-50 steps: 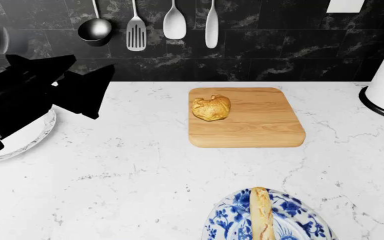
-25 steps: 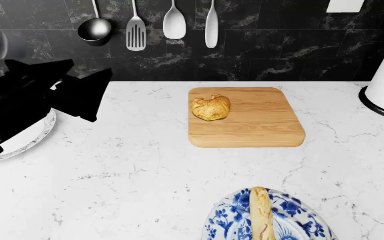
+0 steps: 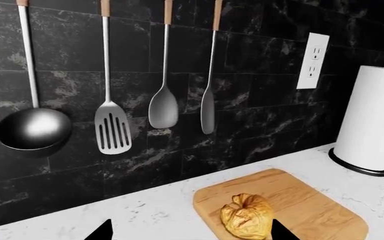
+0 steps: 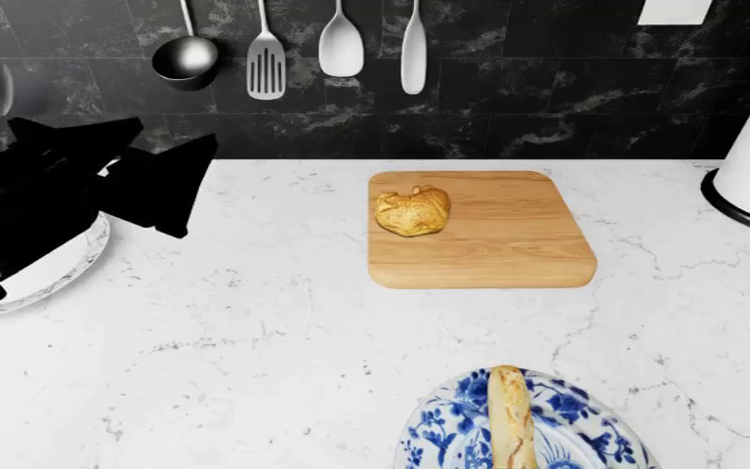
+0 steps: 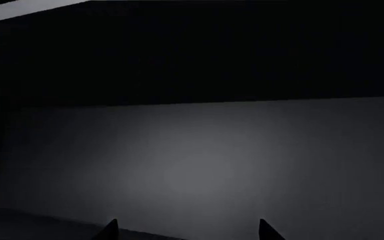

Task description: From the different types of pastries on the counter, select a croissant and place it on the cutting board. Then retrieve a jar of jam from the cabinet and place it alongside the croissant on the cutting board.

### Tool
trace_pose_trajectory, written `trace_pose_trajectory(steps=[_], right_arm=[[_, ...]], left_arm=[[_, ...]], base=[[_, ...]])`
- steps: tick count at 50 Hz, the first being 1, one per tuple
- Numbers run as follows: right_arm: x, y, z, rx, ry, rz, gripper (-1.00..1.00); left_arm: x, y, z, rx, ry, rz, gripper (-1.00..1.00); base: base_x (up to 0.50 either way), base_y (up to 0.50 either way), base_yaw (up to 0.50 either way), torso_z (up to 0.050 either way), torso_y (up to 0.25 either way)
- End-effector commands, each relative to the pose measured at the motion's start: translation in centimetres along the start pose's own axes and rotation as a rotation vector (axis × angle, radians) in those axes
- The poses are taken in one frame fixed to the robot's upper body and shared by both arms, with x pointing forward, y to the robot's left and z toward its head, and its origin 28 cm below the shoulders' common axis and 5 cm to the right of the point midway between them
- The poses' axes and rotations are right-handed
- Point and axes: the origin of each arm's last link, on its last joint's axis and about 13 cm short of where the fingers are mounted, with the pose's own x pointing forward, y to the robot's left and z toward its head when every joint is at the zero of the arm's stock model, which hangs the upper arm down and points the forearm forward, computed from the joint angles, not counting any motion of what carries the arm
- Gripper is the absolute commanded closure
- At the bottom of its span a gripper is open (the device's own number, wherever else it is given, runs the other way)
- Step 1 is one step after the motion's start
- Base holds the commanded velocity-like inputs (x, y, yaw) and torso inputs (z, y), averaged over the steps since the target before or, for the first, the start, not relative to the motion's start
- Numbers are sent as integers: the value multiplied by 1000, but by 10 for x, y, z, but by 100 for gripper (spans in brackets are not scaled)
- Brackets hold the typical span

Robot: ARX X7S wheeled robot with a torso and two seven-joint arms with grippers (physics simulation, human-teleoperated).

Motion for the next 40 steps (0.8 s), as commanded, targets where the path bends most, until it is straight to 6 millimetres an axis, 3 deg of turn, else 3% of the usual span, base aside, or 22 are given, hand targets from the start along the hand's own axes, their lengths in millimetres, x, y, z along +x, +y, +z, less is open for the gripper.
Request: trace_pose_trajectory(steps=[1,40], right_arm=[[4,1,-7,32,61,-5,-100],[22,-2,-36,16,231,-53,-100]], left_arm=[[0,-2,1,4,0,-10,-100],[-10,1,15,13,-18,8,-100]], base=[[0,0,0,0,0],[0,0,0,0,0]])
